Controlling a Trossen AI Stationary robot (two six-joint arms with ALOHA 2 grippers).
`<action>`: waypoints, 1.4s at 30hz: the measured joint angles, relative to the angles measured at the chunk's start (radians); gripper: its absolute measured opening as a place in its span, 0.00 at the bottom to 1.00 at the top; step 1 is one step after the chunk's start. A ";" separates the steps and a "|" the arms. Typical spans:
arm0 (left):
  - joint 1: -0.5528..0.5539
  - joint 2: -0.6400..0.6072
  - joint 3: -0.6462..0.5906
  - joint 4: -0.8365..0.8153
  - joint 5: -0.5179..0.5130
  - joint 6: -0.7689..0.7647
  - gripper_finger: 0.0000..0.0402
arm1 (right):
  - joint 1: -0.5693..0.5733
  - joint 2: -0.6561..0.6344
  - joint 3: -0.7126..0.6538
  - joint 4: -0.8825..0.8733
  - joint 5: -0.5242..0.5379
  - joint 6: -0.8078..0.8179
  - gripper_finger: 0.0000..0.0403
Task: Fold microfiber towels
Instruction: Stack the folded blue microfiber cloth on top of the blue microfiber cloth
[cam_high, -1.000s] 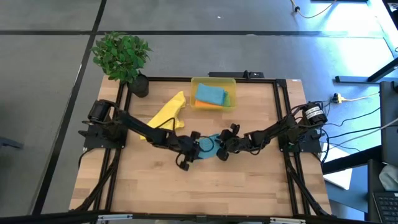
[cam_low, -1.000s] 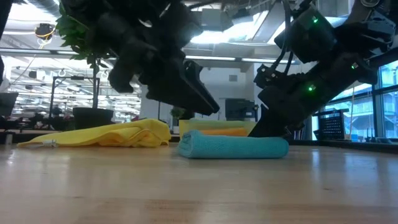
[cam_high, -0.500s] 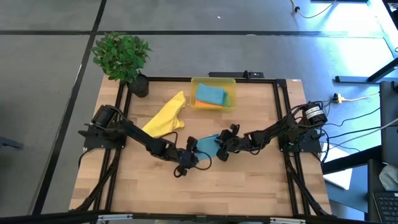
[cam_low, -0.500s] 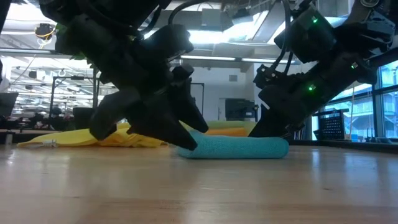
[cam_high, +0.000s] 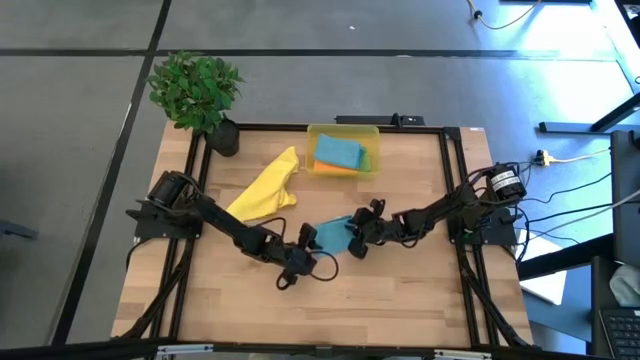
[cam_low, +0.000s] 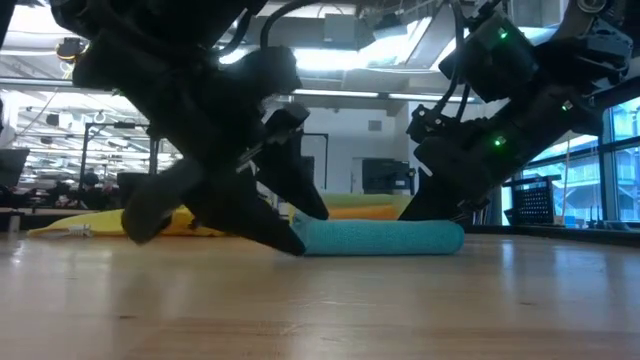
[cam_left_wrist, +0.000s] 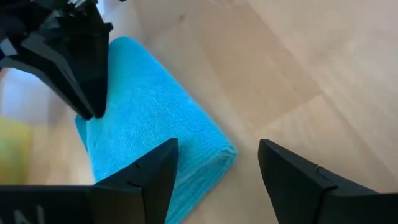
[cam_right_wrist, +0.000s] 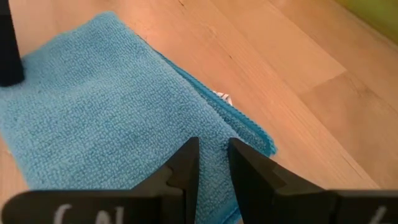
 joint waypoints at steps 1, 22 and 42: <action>-0.002 0.008 0.000 0.009 -0.018 0.001 0.54 | -0.001 0.000 0.000 0.000 -0.003 0.000 0.22; 0.043 0.079 0.008 -0.012 -0.132 0.030 0.53 | -0.004 0.000 0.000 0.000 -0.016 0.000 0.22; 0.059 0.078 0.003 -0.004 -0.027 0.100 0.29 | -0.004 0.000 0.000 -0.001 -0.016 -0.002 0.22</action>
